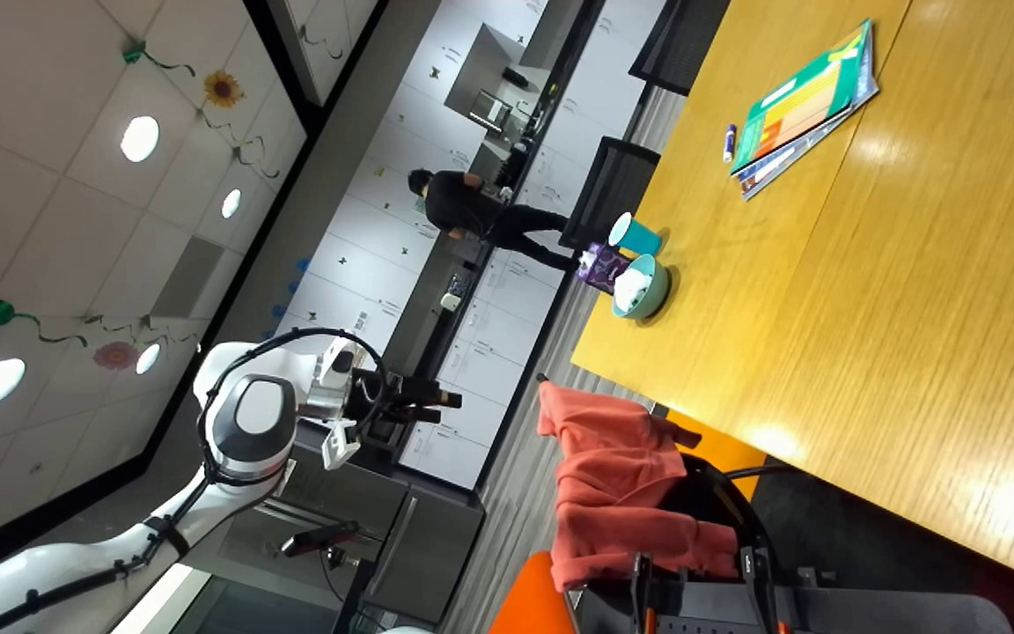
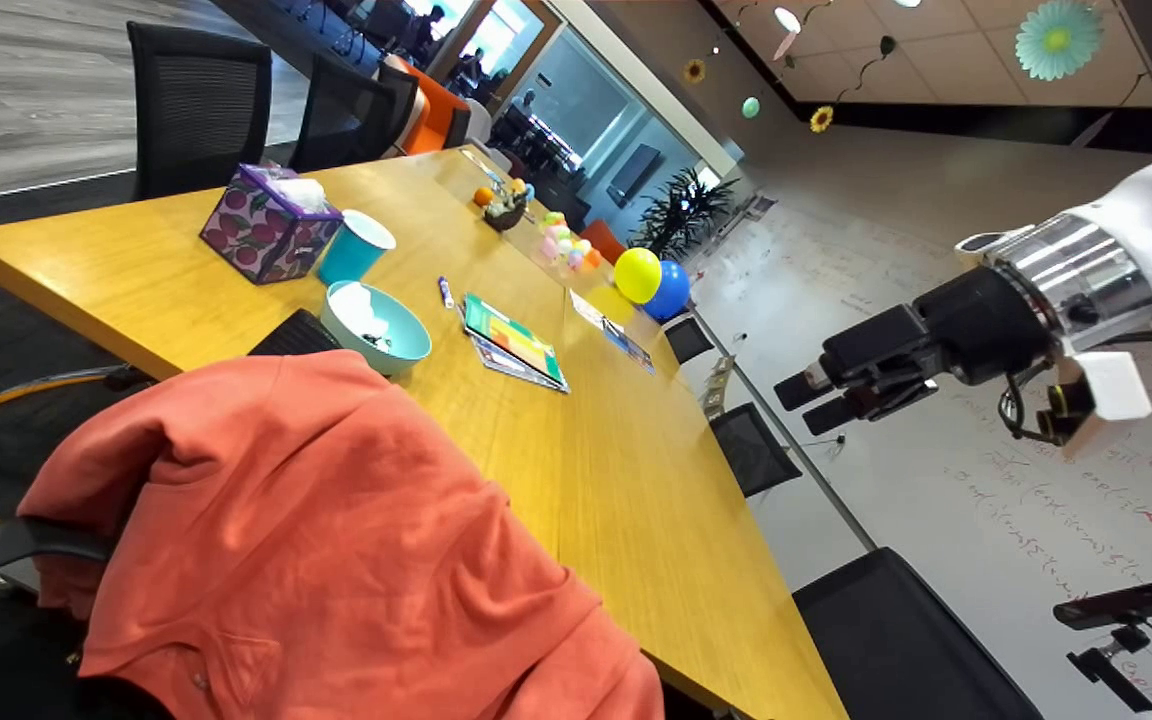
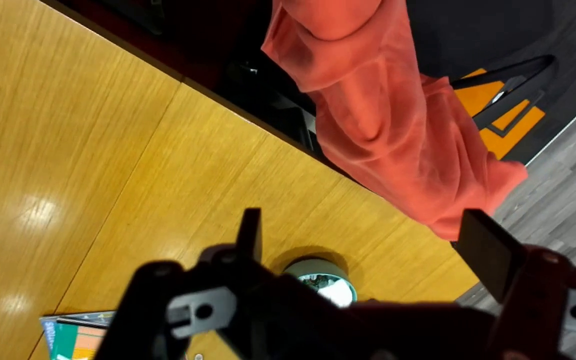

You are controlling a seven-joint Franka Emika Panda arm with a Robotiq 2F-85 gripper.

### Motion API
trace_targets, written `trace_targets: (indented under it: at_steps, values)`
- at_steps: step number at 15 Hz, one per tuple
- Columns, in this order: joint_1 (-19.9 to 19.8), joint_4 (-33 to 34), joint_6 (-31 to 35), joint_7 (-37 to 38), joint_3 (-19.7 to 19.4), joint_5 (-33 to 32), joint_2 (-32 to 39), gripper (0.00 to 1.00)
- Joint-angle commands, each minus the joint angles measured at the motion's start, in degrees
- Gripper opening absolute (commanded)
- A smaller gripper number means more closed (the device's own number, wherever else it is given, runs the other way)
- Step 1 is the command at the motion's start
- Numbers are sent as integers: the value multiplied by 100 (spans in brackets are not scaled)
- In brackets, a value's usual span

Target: Pick the cloth and put it on the table

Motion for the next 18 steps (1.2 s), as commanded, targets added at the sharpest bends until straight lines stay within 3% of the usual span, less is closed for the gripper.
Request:
trace_targets:
  at_steps: [1, 4, 5, 12, 18]
  values:
    - [195, 273, 571, -102, 120, 16, 987, 100]
    - [305, 387, 742, -103, 147, -111, 1482, 100]
    - [339, 142, 666, 10, 71, -82, 1080, 100]
    - [363, 322, 715, 6, 70, -100, 1455, 100]
    - [300, 579, 1205, 174, 230, -107, 2498, 100]
